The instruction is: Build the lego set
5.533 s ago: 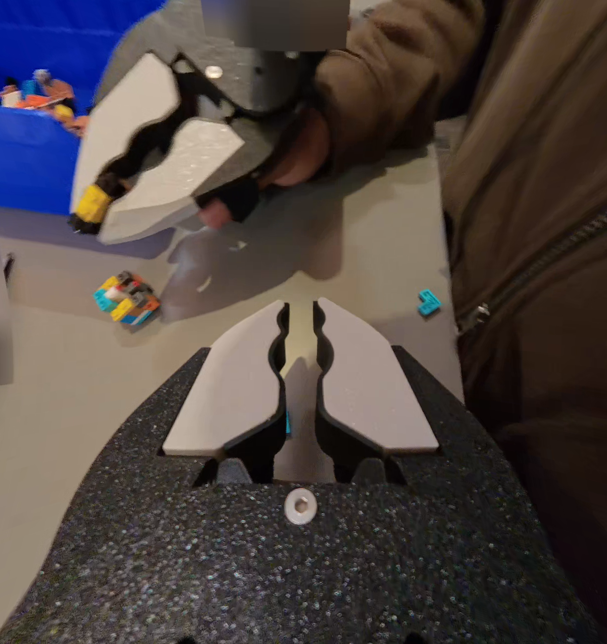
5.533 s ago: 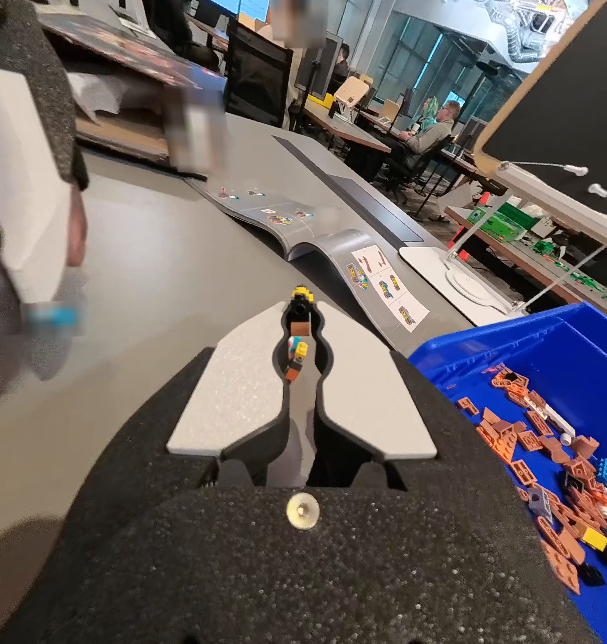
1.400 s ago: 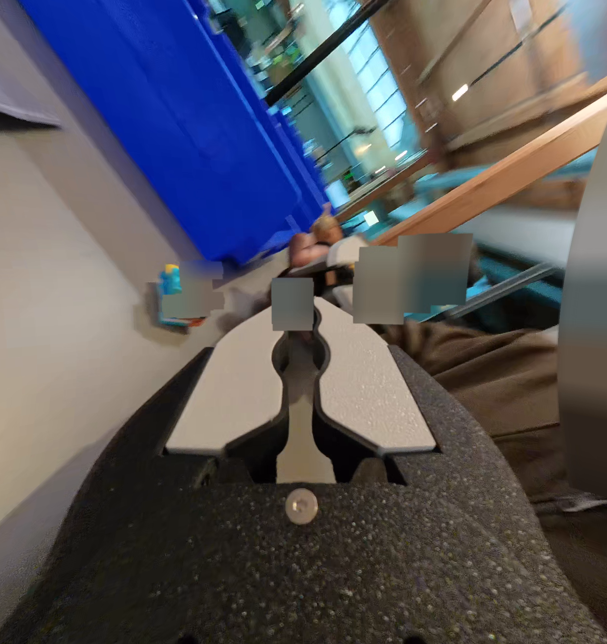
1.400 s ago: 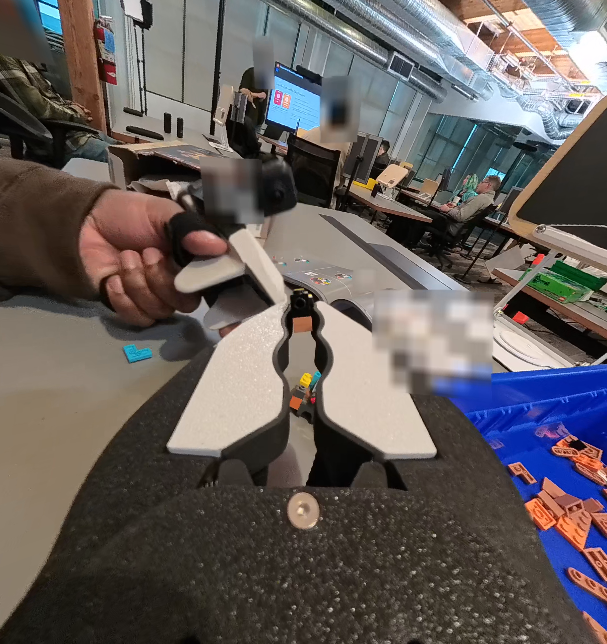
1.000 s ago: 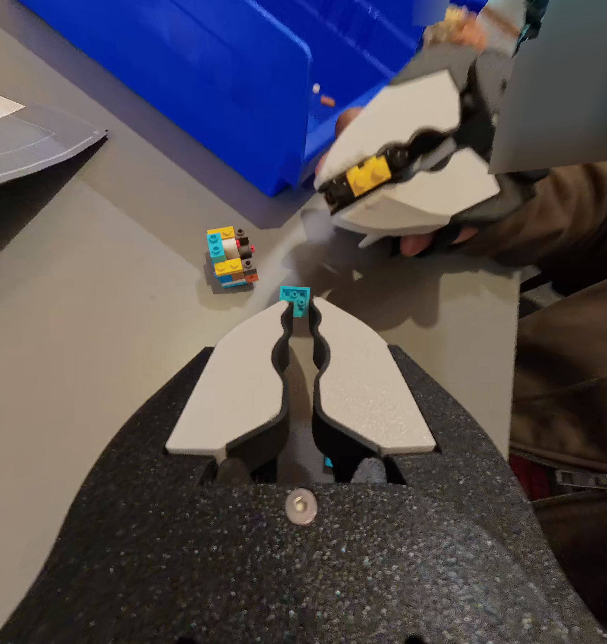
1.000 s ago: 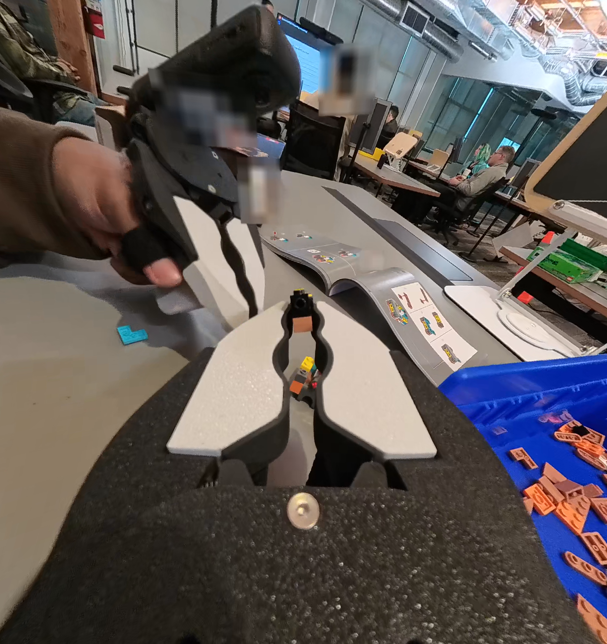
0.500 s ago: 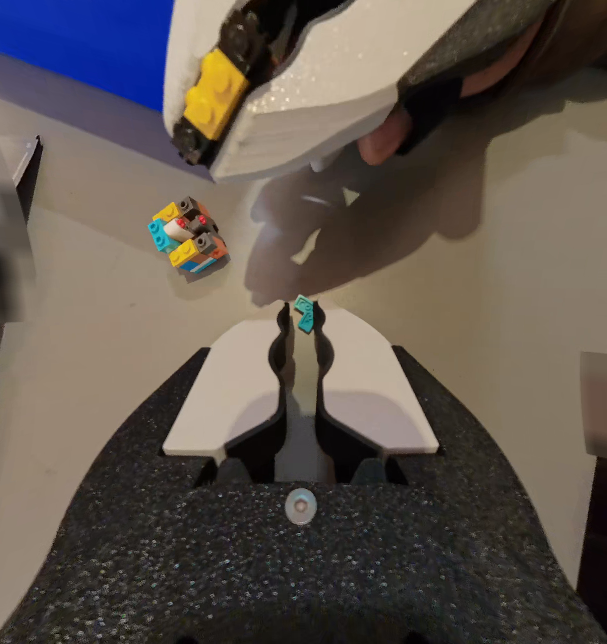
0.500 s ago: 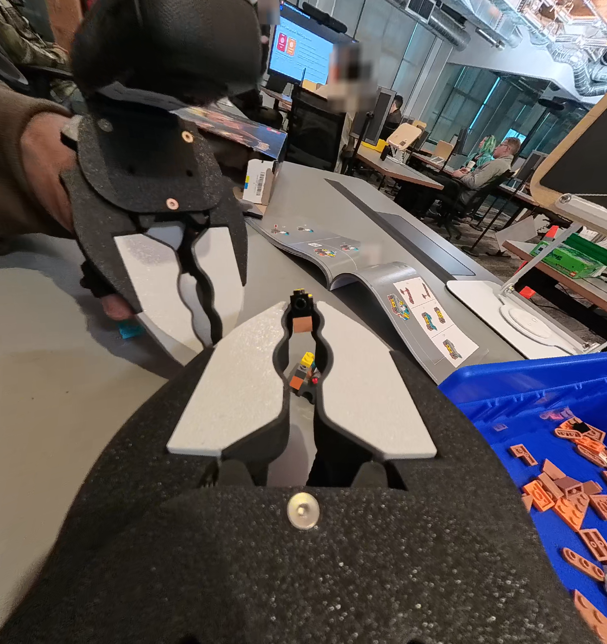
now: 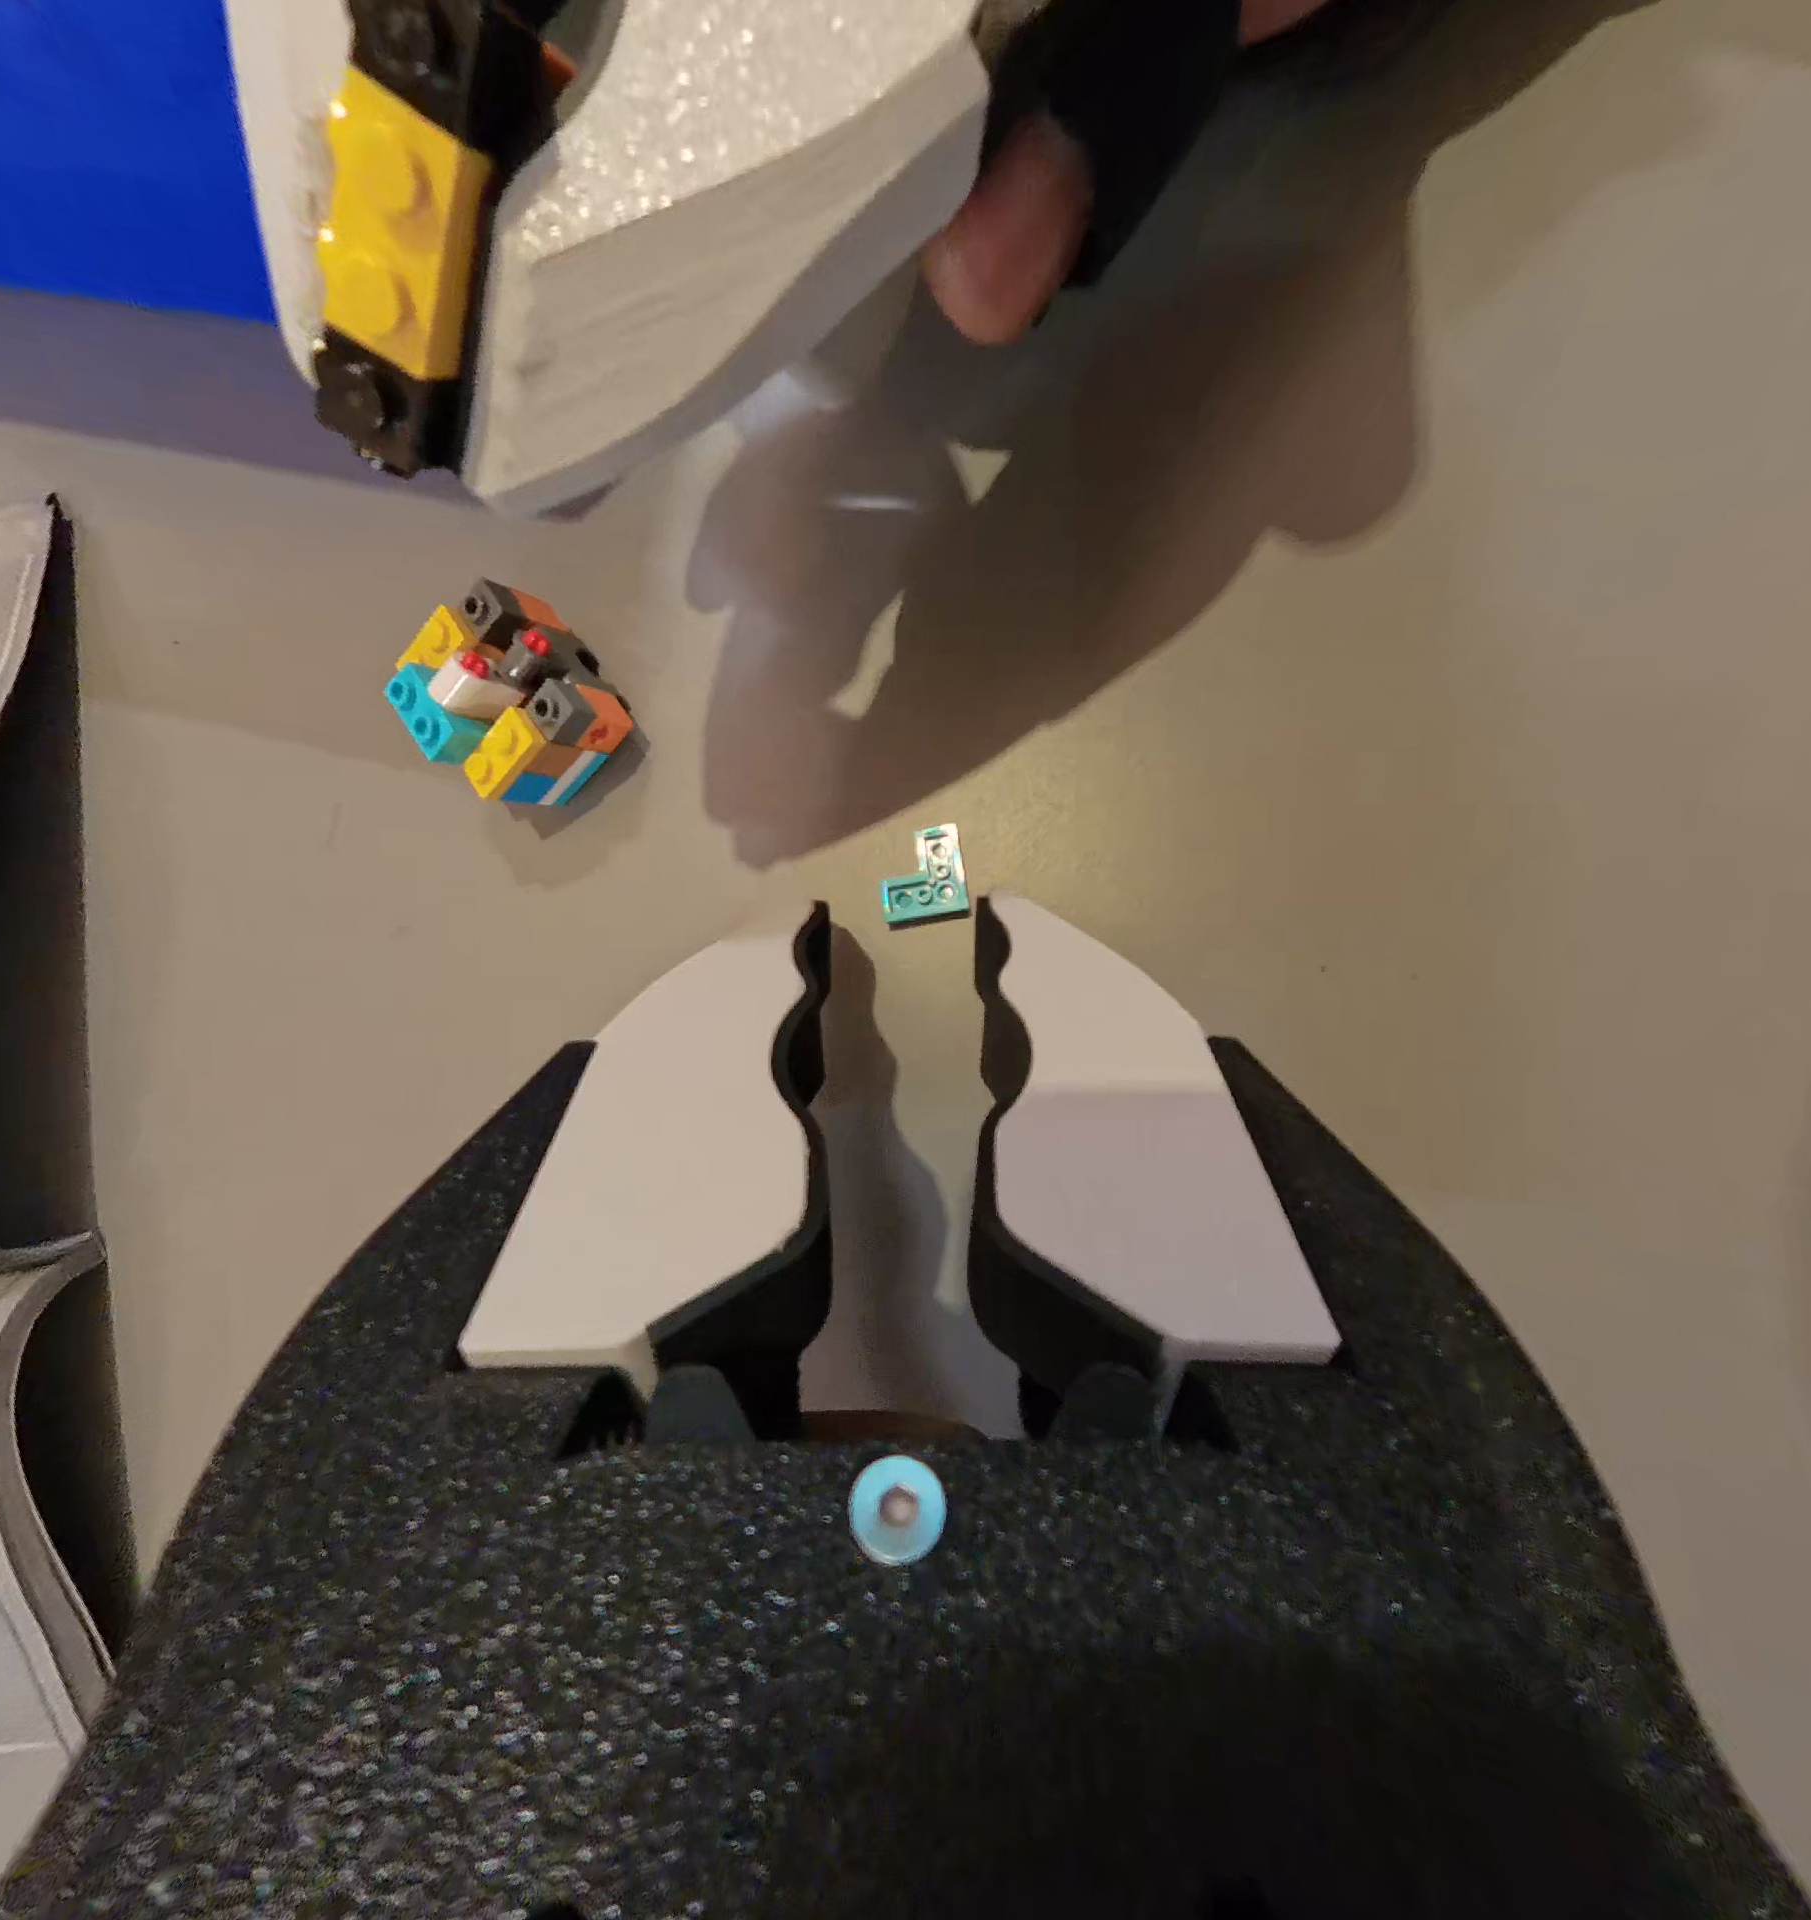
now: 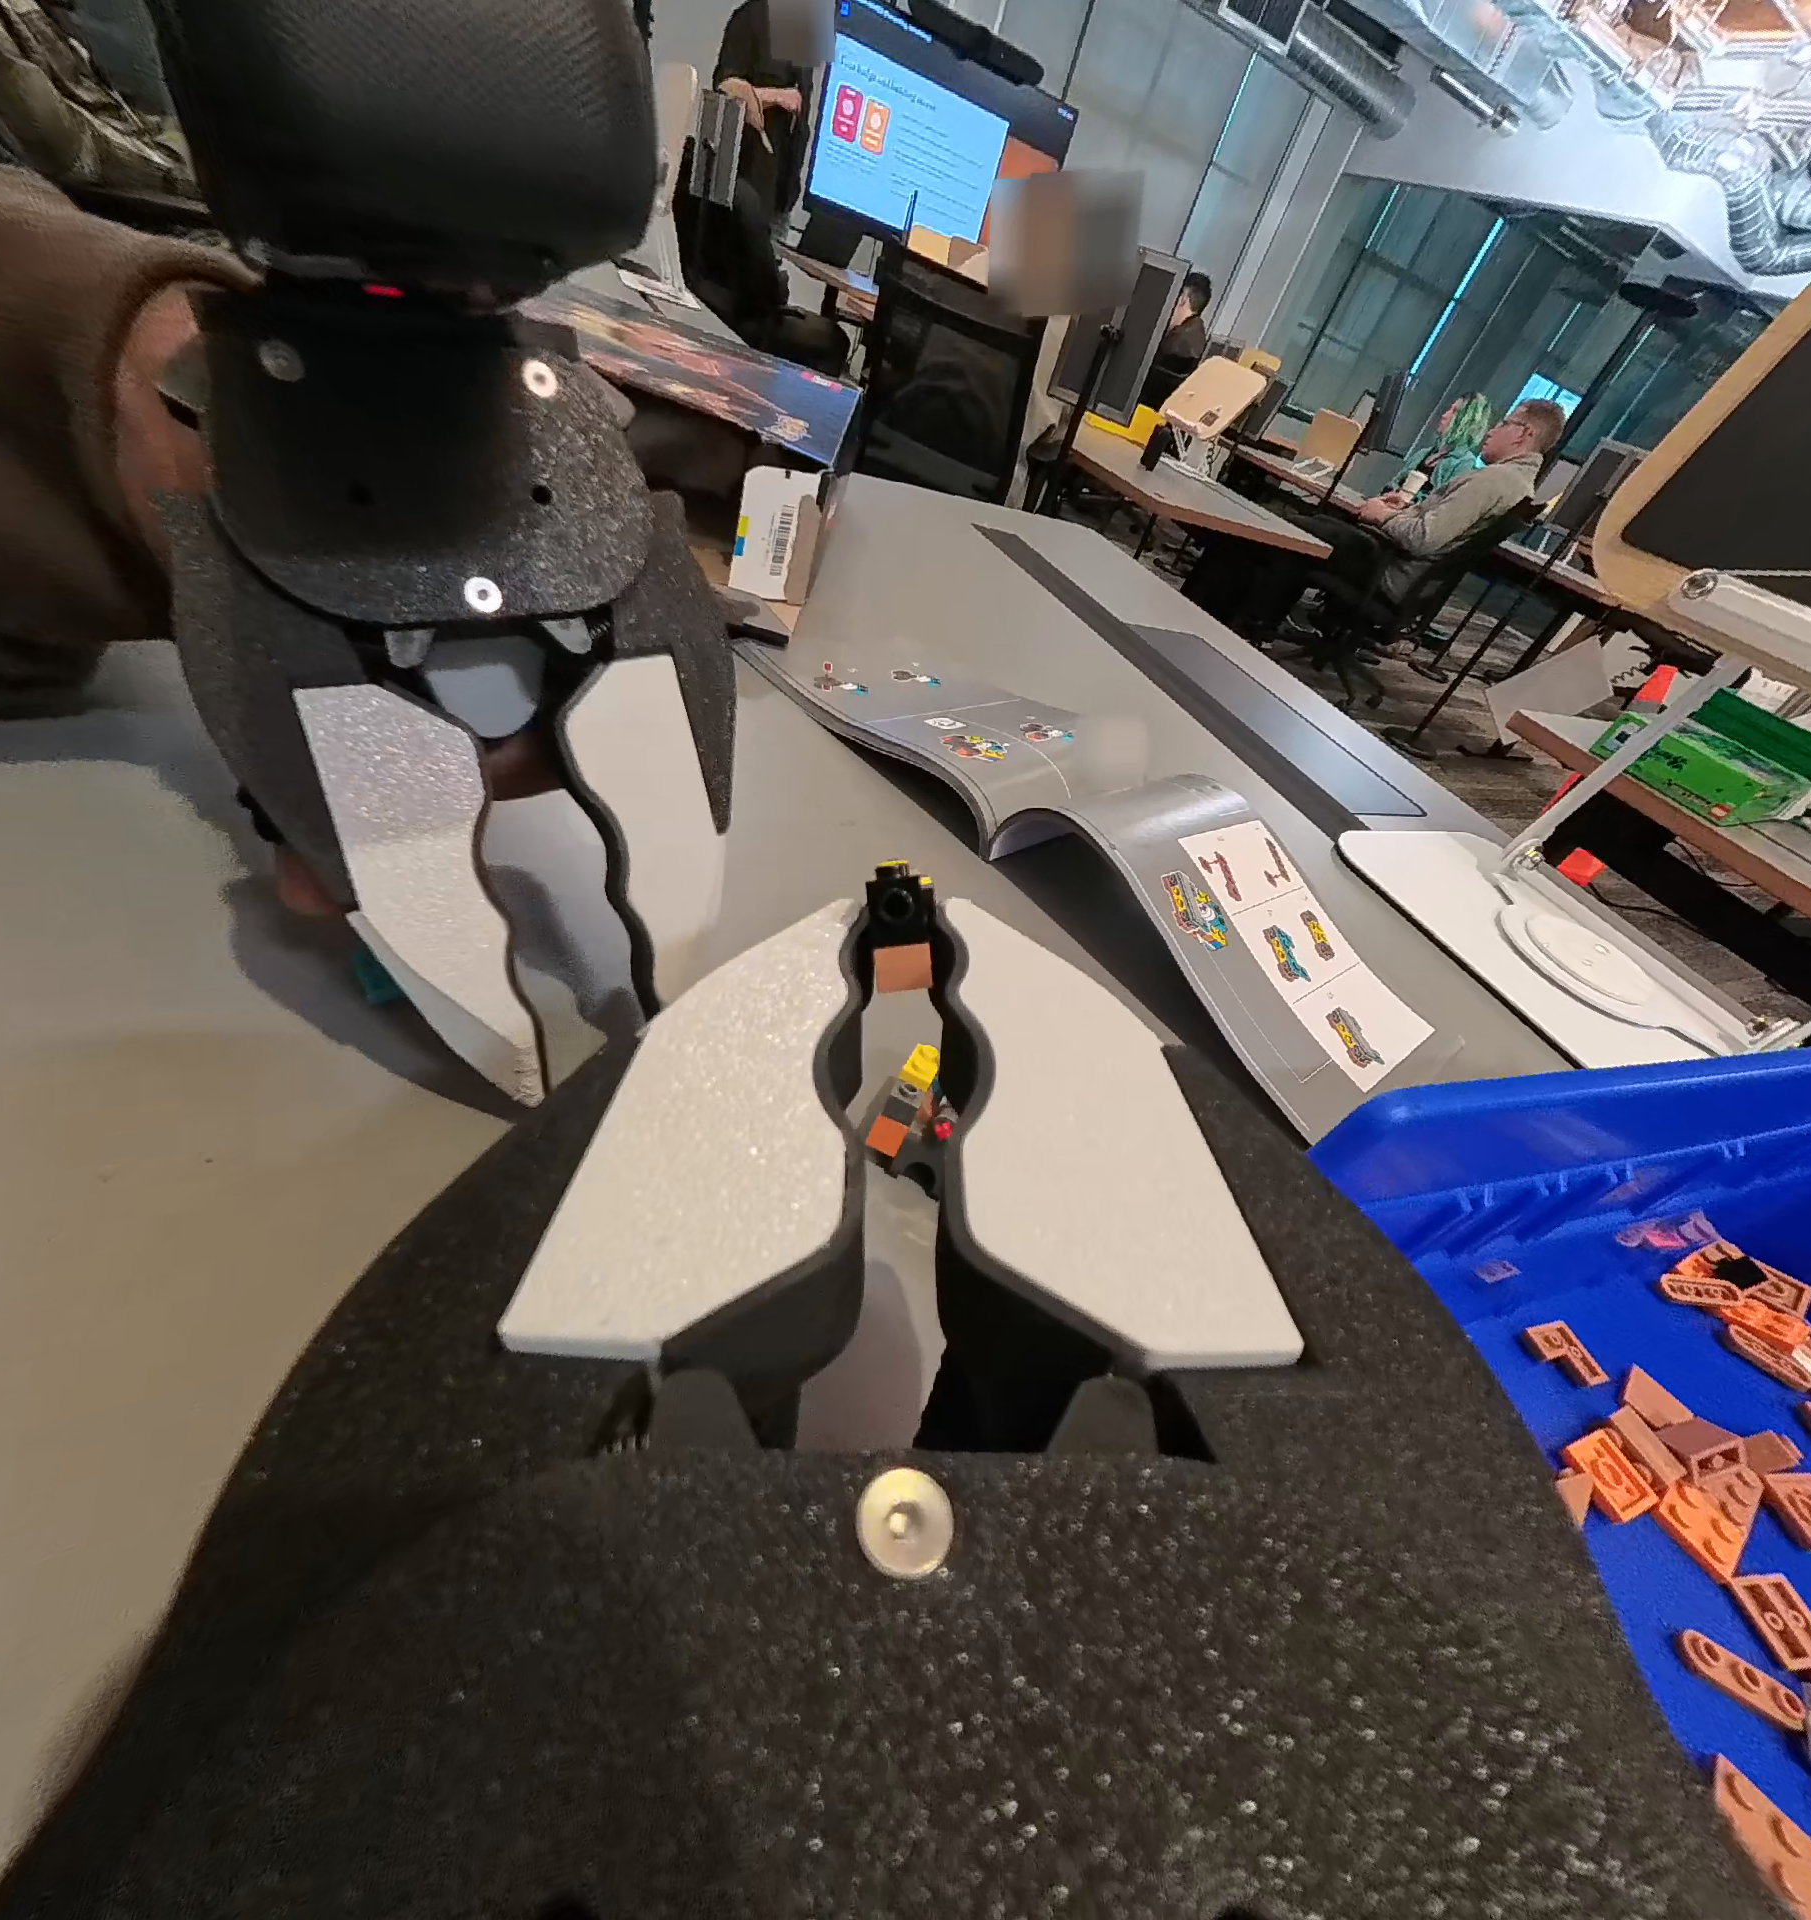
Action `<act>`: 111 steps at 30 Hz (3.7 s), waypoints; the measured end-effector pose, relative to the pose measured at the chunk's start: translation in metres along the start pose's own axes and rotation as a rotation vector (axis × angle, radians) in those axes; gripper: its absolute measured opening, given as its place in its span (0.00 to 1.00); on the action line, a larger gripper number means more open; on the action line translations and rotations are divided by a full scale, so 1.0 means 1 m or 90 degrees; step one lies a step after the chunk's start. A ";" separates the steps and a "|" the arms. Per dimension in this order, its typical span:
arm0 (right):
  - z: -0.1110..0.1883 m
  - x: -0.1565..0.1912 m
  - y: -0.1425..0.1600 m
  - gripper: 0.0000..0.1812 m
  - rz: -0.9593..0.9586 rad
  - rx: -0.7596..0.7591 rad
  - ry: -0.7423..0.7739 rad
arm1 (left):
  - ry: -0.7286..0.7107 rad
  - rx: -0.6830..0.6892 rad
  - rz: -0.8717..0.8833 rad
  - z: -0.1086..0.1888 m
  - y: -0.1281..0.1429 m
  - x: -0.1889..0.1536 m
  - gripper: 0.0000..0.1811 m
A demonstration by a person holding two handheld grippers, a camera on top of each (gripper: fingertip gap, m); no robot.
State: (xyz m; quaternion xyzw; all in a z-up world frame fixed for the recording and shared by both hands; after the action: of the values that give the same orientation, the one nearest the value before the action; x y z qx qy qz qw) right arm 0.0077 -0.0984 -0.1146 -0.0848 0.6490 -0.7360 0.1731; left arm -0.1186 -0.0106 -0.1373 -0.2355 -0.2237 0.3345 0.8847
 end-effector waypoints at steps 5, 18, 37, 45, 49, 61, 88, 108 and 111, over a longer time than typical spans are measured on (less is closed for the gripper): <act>0.000 0.000 0.000 0.05 -0.001 0.001 -0.001 | 0.010 0.000 -0.035 -0.005 0.001 0.002 0.14; 0.002 -0.001 0.000 0.05 0.023 -0.011 -0.032 | 0.152 -0.272 0.190 0.017 -0.001 0.020 0.09; 0.003 0.015 0.003 0.05 0.130 -0.015 -0.102 | 0.408 -0.461 0.445 0.013 0.007 0.035 0.09; 0.001 0.015 0.005 0.05 0.137 0.003 -0.090 | 0.395 -0.502 0.532 0.012 0.017 0.041 0.09; 0.000 0.014 0.005 0.05 0.146 0.010 -0.070 | 0.393 -0.517 0.583 0.009 0.020 0.040 0.09; 0.002 0.015 0.003 0.05 0.199 -0.009 -0.030 | 0.408 -0.596 0.727 0.004 0.020 0.033 0.09; -0.008 0.016 0.014 0.05 0.339 0.074 0.094 | 0.308 -0.670 1.004 -0.011 0.021 0.022 0.09; -0.015 0.023 0.021 0.05 0.521 0.101 0.182 | 0.246 -0.679 1.094 -0.017 0.021 0.019 0.09; -0.016 0.023 0.022 0.05 0.550 0.114 0.201 | 0.233 -0.687 1.112 -0.018 0.019 0.017 0.09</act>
State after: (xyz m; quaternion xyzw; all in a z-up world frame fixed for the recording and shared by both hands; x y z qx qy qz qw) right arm -0.0163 -0.0943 -0.1410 0.3214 0.5775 -0.6534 0.3690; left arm -0.1065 0.0097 -0.1582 -0.7265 0.0422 0.6730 0.1326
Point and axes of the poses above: each gripper's, where its closed fingertips meet, z back along the fingers, y out of its underside, x = y × z across the jaws, the point moved 9 cm from there along z, back along the fingers, and after that the axes turned 11 degrees about -z, right-handed, at the moved point
